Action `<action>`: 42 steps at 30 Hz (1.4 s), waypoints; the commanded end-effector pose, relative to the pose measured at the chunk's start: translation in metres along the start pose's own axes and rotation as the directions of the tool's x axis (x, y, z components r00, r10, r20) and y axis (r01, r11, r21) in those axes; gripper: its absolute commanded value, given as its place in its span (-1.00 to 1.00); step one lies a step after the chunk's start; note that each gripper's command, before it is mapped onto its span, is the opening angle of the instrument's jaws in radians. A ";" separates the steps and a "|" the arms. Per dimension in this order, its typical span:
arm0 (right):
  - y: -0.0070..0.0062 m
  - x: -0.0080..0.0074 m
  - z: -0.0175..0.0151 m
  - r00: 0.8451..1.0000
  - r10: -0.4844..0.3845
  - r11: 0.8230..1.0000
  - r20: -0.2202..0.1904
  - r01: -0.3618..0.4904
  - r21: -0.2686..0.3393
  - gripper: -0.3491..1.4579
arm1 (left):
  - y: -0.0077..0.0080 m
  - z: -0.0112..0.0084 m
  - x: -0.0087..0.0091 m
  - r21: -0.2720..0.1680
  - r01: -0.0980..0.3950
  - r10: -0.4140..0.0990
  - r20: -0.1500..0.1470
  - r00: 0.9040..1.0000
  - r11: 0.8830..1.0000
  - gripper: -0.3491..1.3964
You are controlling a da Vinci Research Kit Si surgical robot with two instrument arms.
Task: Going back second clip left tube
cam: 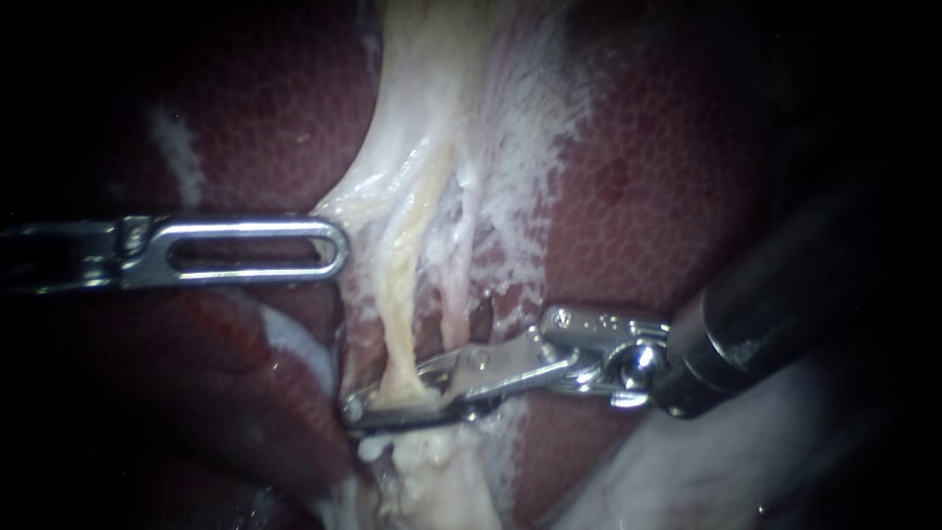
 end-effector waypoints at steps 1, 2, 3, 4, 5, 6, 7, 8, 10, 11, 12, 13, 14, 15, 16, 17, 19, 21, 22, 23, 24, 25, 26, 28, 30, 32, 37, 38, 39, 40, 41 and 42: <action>0.0000 0.0000 0.0000 1.000 -0.001 1.000 0.000 0.001 0.000 -1.00 | 0.0000 0.0000 0.0000 0.000 0.000 0.000 0.000 1.000 1.000 -1.00; 0.0000 0.0000 0.0000 1.000 -0.001 1.000 0.000 0.001 0.000 -1.00 | 0.0000 0.0000 0.0000 0.000 0.000 0.000 0.000 1.000 1.000 -1.00; 0.0000 0.0000 0.0000 1.000 -0.001 1.000 0.000 0.001 0.000 -1.00 | 0.0000 0.0000 0.0000 0.000 0.000 0.000 0.000 1.000 1.000 -1.00; 0.0000 0.0000 0.0000 1.000 -0.001 1.000 0.000 0.001 0.000 -1.00 | 0.0000 0.0000 0.0000 0.000 0.000 0.000 0.000 1.000 1.000 -1.00; 0.0000 0.0000 0.0000 1.000 -0.001 1.000 0.000 0.001 0.000 -1.00 | 0.0000 0.0000 0.0000 0.000 0.000 0.000 0.000 1.000 1.000 -1.00; 0.0000 0.0000 0.0000 1.000 -0.001 1.000 0.000 0.001 0.000 -1.00 | 0.0000 0.0000 0.0000 0.000 0.000 0.000 0.000 1.000 1.000 -1.00; 0.0000 0.0000 0.0000 1.000 -0.001 1.000 0.000 0.001 0.000 -1.00 | 0.0000 0.0000 0.0000 0.000 0.000 0.000 0.000 1.000 1.000 -1.00; 0.0000 0.0000 0.0000 1.000 -0.001 1.000 0.000 0.001 0.000 -1.00 | 0.0000 0.0000 0.0000 0.000 0.000 0.000 0.000 1.000 1.000 -1.00; 0.0000 0.0000 0.0000 1.000 -0.001 1.000 0.000 0.001 0.001 -1.00 | 0.0000 0.0000 0.0000 0.000 0.000 0.000 0.000 1.000 1.000 -1.00; 0.0000 0.0000 0.0000 1.000 -0.001 1.000 0.000 0.001 0.001 -1.00 | 0.0000 0.0000 0.0000 0.000 0.000 0.000 0.000 1.000 1.000 -1.00; 0.0000 0.0000 0.0000 1.000 -0.001 1.000 0.000 0.001 0.001 -1.00 | 0.0000 0.0000 0.0000 0.000 0.000 0.000 0.000 1.000 1.000 -1.00; 0.0000 0.0000 0.0000 1.000 -0.001 1.000 0.000 0.001 0.001 -1.00 | 0.0000 0.0000 0.0000 0.000 0.000 0.000 0.000 1.000 1.000 -1.00; 0.0000 0.0000 0.0000 1.000 -0.001 1.000 0.000 0.001 0.001 -1.00 | 0.0000 0.0000 0.0000 0.000 0.000 0.000 0.000 1.000 1.000 -1.00; 0.0000 0.0000 0.0000 1.000 -0.001 1.000 0.000 0.001 0.001 -0.92 | 0.0000 0.0000 0.0000 0.000 0.000 0.000 0.000 1.000 1.000 -1.00; 0.0000 0.0000 0.0000 1.000 -0.001 1.000 0.000 0.001 0.001 -0.83 | 0.0000 0.0000 0.0000 0.000 0.000 0.000 0.000 1.000 1.000 -1.00; 0.0000 0.0000 0.0000 1.000 -0.001 1.000 0.000 0.001 0.001 -0.72 | 0.0000 0.0000 0.0000 0.000 0.000 0.000 0.000 1.000 1.000 -1.00; 0.0000 0.0001 0.0000 1.000 -0.006 1.000 0.001 0.006 0.004 -0.54 | 0.0000 0.0000 0.0000 0.000 0.000 0.000 0.000 1.000 1.000 -1.00; 0.0000 0.0001 0.0001 0.999 -0.036 0.999 0.001 0.036 0.004 -0.35 | 0.0000 0.0000 0.0001 0.000 0.000 0.000 0.000 1.000 1.000 -1.00; 0.0000 0.0002 0.0002 0.998 -0.065 0.998 0.002 0.065 0.004 -0.27 | 0.0000 0.0000 0.0001 0.000 0.000 0.000 0.000 1.000 1.000 -1.00; 0.0000 0.0002 0.0003 0.996 -0.089 0.996 0.002 0.089 0.004 -0.19 | 0.0000 0.0000 0.0001 0.000 0.000 0.000 0.000 1.000 1.000 -1.00; 0.0000 0.0003 0.0004 0.993 -0.118 0.993 0.002 0.118 0.004 -0.13 | 0.0000 0.0000 0.0001 0.000 0.000 0.000 0.000 1.000 1.000 -1.00; 0.0000 0.0003 0.0005 0.990 -0.141 0.990 0.002 0.141 0.004 -0.09 | 0.0000 0.0000 0.0001 0.000 0.000 0.000 0.000 1.000 1.000 -1.00; 0.0000 0.0003 0.0005 0.987 -0.159 0.987 0.003 0.159 0.004 -0.08 | 0.0000 0.0000 0.0001 0.000 0.000 0.000 0.000 1.000 1.000 -1.00; 0.0000 0.0004 0.0007 0.981 -0.194 0.981 0.003 0.194 0.002 -0.04 | 0.0000 0.0000 0.0001 0.000 0.000 0.000 0.000 1.000 1.000 -1.00; -0.0001 0.0005 0.0007 0.976 -0.217 0.976 0.005 0.217 -0.007 -0.01 | 0.0000 0.0000 0.0001 0.000 0.000 0.000 0.000 1.000 1.000 -1.00; -0.0002 0.0006 0.0007 0.971 -0.239 0.971 0.004 0.239 -0.015 0.00 | 0.0000 0.0000 0.0001 0.000 0.000 0.000 0.000 1.000 1.000 -1.00; -0.0002 0.0010 0.0004 0.958 -0.288 0.956 0.003 0.288 -0.048 0.04 | -0.0001 -0.0001 0.0001 0.000 -0.001 0.001 0.000 1.000 1.000 -1.00; -0.0002 0.0011 0.0004 0.956 -0.293 0.955 0.003 0.293 -0.051 0.05 | -0.0001 -0.0001 0.0001 0.000 -0.001 0.001 0.000 1.000 1.000 -1.00; -0.0002 0.0012 0.0003 0.953 -0.303 0.951 0.003 0.303 -0.054 0.05 | -0.0001 -0.0001 0.0001 0.000 -0.001 0.001 0.000 1.000 1.000 -1.00; -0.0002 0.0013 0.0001 0.950 -0.313 0.948 0.003 0.313 -0.054 0.05 | -0.0001 -0.0001 0.0001 0.000 -0.001 0.001 0.000 1.000 1.000 -1.00; -0.0002 0.0014 0.0000 0.948 -0.318 0.947 0.003 0.318 -0.054 0.05 | -0.0001 -0.0001 0.0001 0.000 -0.001 0.001 0.000 1.000 1.000 -1.00; -0.0002 0.0015 0.0000 0.946 -0.323 0.945 0.003 0.323 -0.054 0.05 | -0.0001 -0.0001 0.0001 0.000 -0.001 0.001 0.000 1.000 1.000 -1.00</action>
